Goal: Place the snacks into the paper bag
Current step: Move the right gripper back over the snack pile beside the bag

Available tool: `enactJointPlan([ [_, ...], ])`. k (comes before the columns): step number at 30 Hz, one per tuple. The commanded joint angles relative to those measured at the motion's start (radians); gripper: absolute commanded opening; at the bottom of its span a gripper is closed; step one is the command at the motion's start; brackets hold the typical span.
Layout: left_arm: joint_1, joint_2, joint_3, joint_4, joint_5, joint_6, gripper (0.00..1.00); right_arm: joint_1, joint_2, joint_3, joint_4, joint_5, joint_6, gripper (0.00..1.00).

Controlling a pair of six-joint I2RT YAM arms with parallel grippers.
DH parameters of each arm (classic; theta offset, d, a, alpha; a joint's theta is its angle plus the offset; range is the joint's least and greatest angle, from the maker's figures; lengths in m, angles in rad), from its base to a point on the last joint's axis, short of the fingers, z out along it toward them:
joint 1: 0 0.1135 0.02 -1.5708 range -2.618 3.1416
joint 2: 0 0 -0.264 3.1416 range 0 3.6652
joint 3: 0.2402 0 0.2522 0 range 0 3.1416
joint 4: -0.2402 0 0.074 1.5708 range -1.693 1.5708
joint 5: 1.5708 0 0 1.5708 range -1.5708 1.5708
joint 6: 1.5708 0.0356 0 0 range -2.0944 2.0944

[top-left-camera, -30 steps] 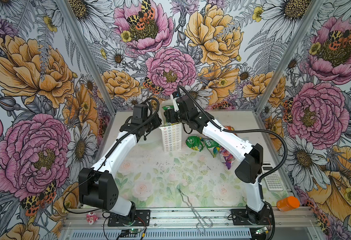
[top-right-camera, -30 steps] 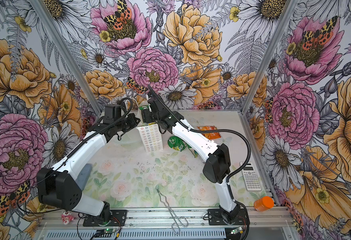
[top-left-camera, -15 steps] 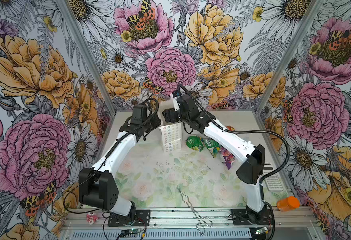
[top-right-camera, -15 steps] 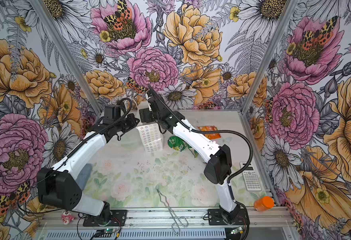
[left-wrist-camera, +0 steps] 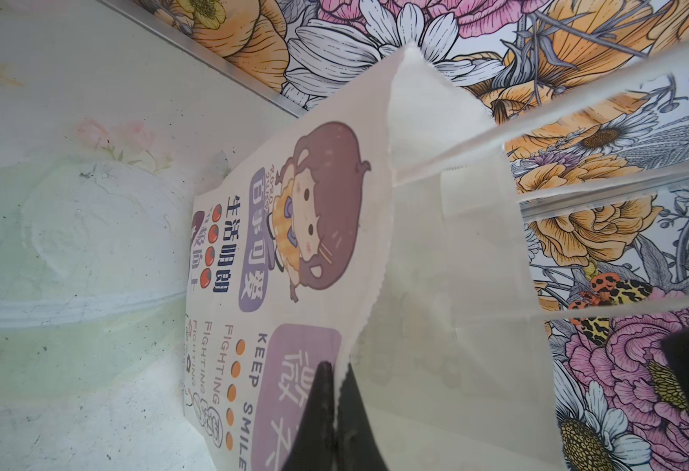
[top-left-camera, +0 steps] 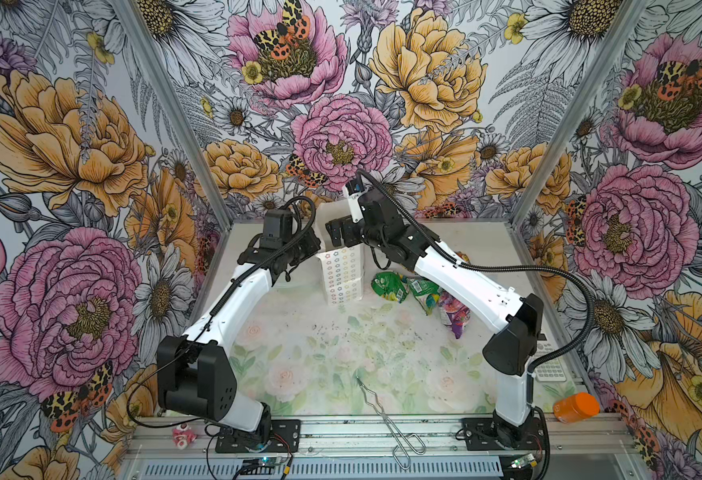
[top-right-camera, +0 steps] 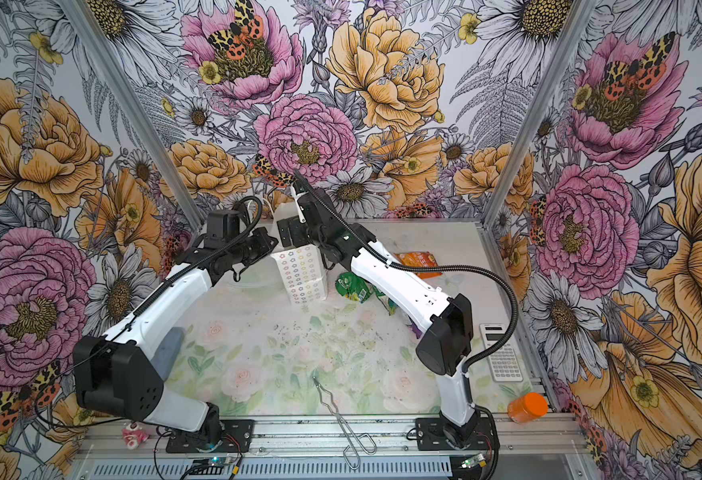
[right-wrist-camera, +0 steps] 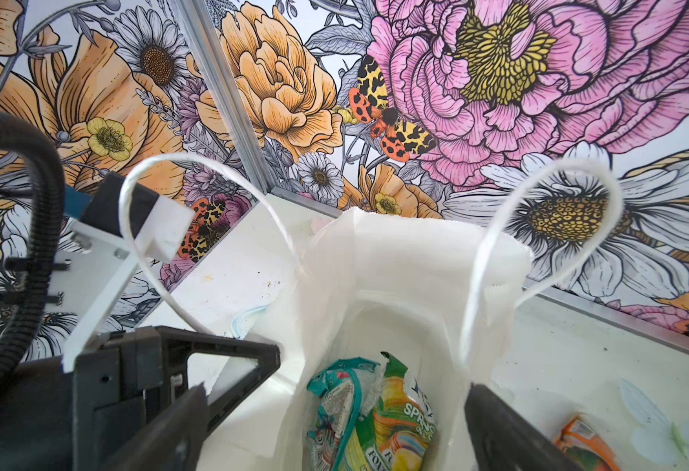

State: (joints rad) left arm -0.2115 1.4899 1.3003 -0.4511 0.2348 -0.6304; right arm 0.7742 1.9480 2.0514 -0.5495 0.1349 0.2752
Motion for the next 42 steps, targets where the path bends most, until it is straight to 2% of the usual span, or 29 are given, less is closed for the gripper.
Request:
enactJointPlan([
  [1, 0.013, -0.031, -0.017, 0.019, 0.016, -0.002, 0.0, 0.009, -0.069, -0.025, 0.01, 0.054, -0.029, 1.0],
  [8, 0.017, -0.033, -0.022, 0.019, 0.017, -0.002, 0.0, 0.009, -0.14, -0.119, 0.011, 0.147, -0.05, 1.0],
  [14, 0.018, -0.034, -0.024, 0.019, 0.015, -0.002, 0.0, 0.009, -0.224, -0.242, 0.011, 0.166, -0.088, 1.0],
  [28, 0.017, -0.034, -0.022, 0.019, 0.015, -0.005, 0.0, 0.001, -0.392, -0.512, 0.012, 0.308, -0.074, 1.0],
  [42, 0.017, -0.031, -0.018, 0.019, 0.017, -0.006, 0.0, -0.045, -0.403, -0.632, 0.01, 0.311, 0.012, 1.0],
])
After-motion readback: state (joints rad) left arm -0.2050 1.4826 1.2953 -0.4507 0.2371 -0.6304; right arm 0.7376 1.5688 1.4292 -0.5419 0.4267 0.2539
